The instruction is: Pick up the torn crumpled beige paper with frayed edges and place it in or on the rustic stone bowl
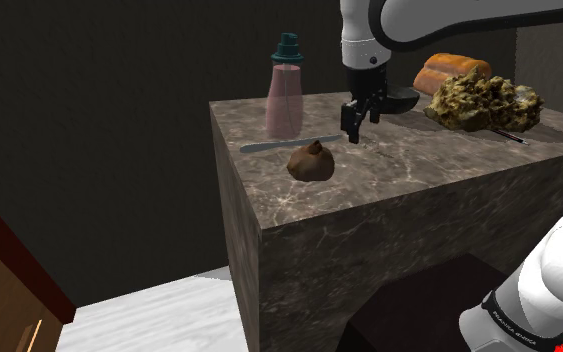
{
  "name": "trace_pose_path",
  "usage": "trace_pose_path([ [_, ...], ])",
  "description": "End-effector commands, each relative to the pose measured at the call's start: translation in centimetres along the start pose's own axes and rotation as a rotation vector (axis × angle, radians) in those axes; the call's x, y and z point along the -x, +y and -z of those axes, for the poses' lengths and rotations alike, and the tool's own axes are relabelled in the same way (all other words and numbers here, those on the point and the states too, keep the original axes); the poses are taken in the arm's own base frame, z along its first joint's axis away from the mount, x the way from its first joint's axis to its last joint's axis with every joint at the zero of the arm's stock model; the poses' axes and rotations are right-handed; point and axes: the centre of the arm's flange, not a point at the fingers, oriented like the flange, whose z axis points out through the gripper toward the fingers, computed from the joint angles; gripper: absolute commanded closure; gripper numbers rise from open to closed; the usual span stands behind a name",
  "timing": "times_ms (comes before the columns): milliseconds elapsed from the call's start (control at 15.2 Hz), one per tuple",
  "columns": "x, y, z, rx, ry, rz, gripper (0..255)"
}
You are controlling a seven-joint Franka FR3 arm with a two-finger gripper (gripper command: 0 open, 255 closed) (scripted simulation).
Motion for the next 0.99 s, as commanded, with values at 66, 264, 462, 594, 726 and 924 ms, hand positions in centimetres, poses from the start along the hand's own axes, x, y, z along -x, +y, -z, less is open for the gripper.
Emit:
trace_pose_path([
  [66, 0.0, 0.0, 0.0, 0.000, 0.000, 0.000, 0],
  [264, 0.0, 0.0, 0.0, 0.000, 0.000, 0.000, 255],
  [462, 0.0, 0.0, 0.0, 0.000, 0.000, 0.000, 255],
  [594, 0.0, 0.0, 0.0, 0.000, 0.000, 0.000, 255],
  [726, 0.0, 0.0, 0.0, 0.000, 0.000, 0.000, 255],
  [924, 0.1, 0.3, 1.0, 0.000, 0.000, 0.000, 255],
])
